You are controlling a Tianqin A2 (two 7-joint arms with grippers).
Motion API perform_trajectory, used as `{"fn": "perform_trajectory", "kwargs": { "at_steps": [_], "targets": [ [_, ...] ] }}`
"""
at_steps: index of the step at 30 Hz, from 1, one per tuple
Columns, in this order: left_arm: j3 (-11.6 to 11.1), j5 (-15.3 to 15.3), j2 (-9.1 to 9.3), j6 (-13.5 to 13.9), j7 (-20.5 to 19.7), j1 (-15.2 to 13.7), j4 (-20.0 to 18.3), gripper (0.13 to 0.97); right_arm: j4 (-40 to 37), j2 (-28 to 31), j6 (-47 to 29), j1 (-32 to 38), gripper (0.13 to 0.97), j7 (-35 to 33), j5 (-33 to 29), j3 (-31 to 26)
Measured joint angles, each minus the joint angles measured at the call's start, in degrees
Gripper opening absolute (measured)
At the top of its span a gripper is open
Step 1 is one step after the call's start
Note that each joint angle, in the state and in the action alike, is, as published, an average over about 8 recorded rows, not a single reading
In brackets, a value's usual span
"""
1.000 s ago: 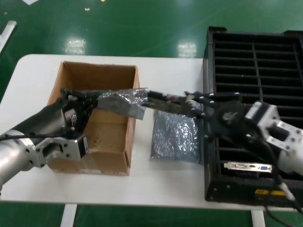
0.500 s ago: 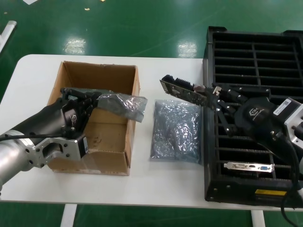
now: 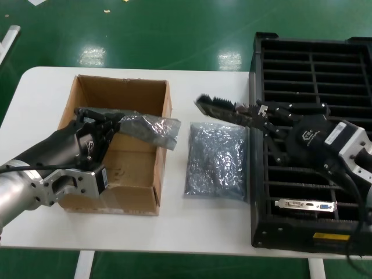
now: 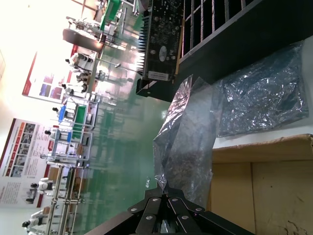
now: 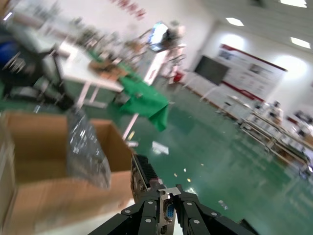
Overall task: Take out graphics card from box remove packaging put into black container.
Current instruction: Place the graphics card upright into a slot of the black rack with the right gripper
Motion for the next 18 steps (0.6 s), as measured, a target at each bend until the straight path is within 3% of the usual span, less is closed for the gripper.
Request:
{"fn": "perform_trajectory", "kwargs": {
  "at_steps": [8, 18],
  "targets": [
    [0.00, 0.00, 0.00, 0.00, 0.00, 0.00, 0.00, 0.138, 1.53, 6.45, -13.02, 11.34, 0.183, -0.26, -7.00, -3.70],
    [0.00, 0.00, 0.00, 0.00, 0.00, 0.00, 0.00, 0.138, 0.15, 8.86, -29.23, 23.44, 0.183, 0.52, -7.47, -9.66]
  ]
}}
